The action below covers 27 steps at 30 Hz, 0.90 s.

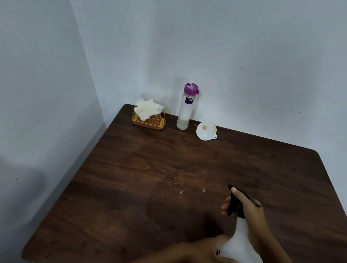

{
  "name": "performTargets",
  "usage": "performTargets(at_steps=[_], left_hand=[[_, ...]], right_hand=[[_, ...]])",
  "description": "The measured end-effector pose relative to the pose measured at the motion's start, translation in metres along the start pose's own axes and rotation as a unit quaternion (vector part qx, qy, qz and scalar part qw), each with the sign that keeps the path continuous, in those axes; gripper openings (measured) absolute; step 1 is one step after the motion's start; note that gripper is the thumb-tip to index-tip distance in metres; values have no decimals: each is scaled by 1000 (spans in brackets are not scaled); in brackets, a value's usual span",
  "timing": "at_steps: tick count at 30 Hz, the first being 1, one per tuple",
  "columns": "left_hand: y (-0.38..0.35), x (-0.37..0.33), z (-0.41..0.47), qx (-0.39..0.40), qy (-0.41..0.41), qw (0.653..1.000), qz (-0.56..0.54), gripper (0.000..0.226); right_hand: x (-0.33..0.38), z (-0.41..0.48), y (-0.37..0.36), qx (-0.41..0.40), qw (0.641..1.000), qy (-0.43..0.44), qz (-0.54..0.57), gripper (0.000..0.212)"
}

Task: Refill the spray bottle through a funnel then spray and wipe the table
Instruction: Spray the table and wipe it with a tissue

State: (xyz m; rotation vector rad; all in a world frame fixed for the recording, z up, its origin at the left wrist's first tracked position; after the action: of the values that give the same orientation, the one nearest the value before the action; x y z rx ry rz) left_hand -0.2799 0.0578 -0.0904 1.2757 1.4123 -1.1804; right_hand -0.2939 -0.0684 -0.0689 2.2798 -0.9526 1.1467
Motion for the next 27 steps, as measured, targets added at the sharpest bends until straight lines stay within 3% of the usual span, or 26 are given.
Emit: performTargets(at_steps=[3,8,13,15,19,22,23,25,27], left_hand=[[-1,0,2,5,11,1000,12,70],[1,-3,9,14,6,999,35,59],[1,0,9,3,-12,998,59,64],[6,-3,11,-19,-27,995,97,72],[22,-20,30,-94,-42,980,172,75],[39,-28,52,-163,-36,937,307,85],[44,-28,59,-186,-36,926,327,89],[55,-26,76,-221,-37,919,325,92],[68,-27,86,-246,-27,911,330,86]], right_hand=[[1,0,4,11,1000,-8,2,33],[1,4,16,-63,998,15,10,33],[-2,2,18,-17,999,-1,30,27],[3,1,21,6,999,21,28,22],[20,7,40,12,998,61,-12,33],[39,14,56,16,991,127,-42,71],[47,18,59,14,988,148,-52,70],[64,29,63,22,981,177,-80,43],[81,51,66,25,976,197,-85,50]])
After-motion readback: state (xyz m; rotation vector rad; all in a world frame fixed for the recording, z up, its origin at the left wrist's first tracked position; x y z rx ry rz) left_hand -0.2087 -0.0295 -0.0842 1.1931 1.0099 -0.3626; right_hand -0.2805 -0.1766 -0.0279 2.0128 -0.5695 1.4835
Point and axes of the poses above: each hand's wrist, its own z-axis towards the middle knuckle, its own y-axis out of the back of the hand, x = y × z, the point moved 5 cm from there along z, towards the middle knuckle, and after that the axes turned 10 degrees about -y, right-handed, at the moved point
